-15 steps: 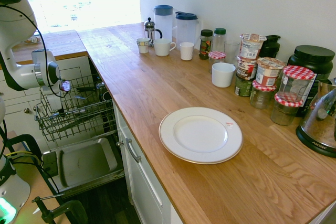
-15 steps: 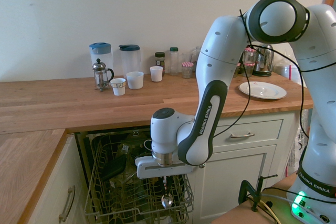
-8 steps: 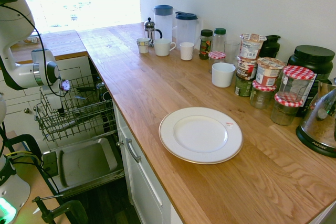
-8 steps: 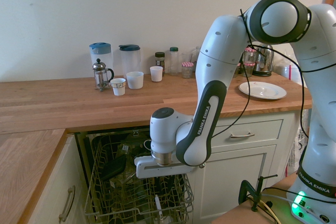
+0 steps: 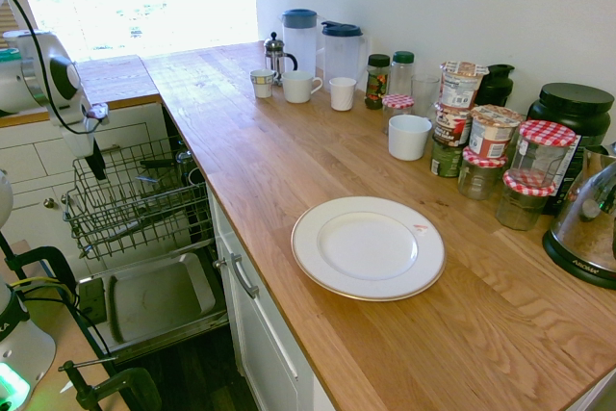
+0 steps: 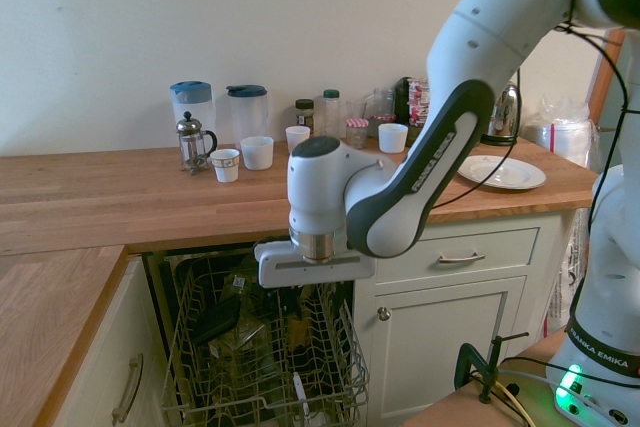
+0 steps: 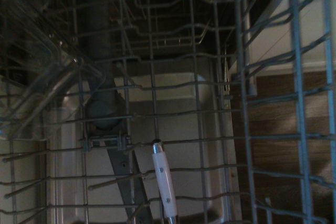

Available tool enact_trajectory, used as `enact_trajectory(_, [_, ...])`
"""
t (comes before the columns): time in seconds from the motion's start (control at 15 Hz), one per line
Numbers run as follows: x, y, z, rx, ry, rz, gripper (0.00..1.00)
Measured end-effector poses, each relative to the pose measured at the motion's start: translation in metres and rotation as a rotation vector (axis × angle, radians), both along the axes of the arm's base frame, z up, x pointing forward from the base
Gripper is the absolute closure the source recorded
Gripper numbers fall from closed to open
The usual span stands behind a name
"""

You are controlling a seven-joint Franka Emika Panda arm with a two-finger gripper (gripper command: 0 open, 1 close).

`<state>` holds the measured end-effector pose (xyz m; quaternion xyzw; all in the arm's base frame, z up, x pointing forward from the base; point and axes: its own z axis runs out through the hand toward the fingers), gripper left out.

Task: Put the spoon in the dishwasher

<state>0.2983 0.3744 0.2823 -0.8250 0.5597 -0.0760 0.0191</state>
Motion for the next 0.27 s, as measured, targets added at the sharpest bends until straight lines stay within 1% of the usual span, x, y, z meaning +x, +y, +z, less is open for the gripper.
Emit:
enact_trajectory(0.13, [-0.017,-0.003,0.046,-0.01,-0.021,-0.014,0.0])
enact_trajectory(0.27, [-0.031,-0.014,0.085,-0.013,-0.024,-0.029,0.0])
